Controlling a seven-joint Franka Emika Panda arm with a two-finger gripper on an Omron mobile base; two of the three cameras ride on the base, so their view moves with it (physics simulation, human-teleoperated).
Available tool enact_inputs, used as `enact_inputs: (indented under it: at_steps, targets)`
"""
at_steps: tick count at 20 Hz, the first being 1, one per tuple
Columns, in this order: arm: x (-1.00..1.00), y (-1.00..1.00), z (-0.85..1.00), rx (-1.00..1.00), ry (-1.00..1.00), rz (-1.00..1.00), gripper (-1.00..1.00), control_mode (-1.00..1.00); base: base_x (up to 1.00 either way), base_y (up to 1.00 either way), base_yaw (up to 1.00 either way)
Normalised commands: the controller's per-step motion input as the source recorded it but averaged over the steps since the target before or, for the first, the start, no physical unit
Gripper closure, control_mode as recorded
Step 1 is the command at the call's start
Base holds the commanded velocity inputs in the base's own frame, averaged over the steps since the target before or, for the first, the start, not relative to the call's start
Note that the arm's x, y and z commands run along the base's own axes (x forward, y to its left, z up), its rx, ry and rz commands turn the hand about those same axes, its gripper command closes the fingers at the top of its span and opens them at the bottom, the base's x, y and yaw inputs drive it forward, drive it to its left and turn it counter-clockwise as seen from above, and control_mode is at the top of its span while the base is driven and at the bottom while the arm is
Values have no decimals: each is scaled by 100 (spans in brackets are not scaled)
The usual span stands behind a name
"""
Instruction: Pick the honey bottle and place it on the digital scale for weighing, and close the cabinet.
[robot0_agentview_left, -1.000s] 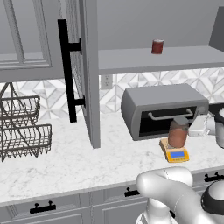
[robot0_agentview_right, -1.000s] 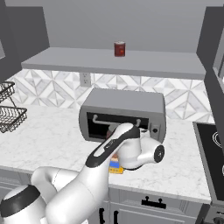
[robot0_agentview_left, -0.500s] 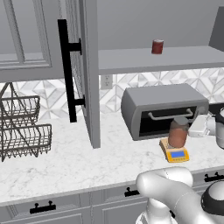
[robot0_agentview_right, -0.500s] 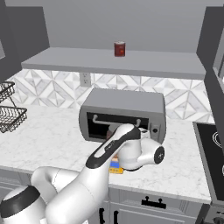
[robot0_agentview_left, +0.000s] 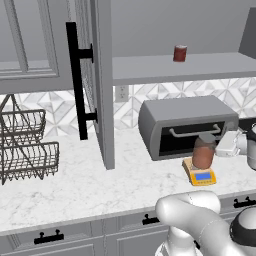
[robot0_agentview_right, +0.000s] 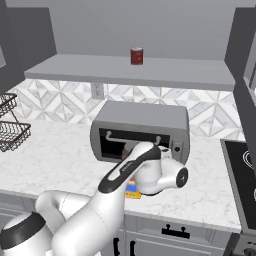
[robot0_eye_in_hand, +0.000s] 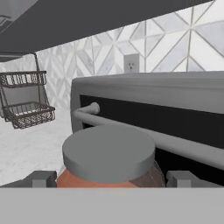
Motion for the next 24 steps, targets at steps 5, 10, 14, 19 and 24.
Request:
enact_inputs:
  at_steps: [5, 10, 14, 19, 24]
  targets:
    - [-24, -15, 0, 2, -5, 0, -100, -100, 0, 0, 0]
    - [-10, -3, 0, 0, -4, 0, -100, -100, 0, 0, 0]
    - [-32, -10, 12, 0, -10, 0, -100, -100, 0, 0, 0]
    - [-87, -10, 94, 0, -40, -1, -100, -100, 0, 0, 0]
    - [-61, -49, 57, 13, -72, 0, -100, -100, 0, 0, 0]
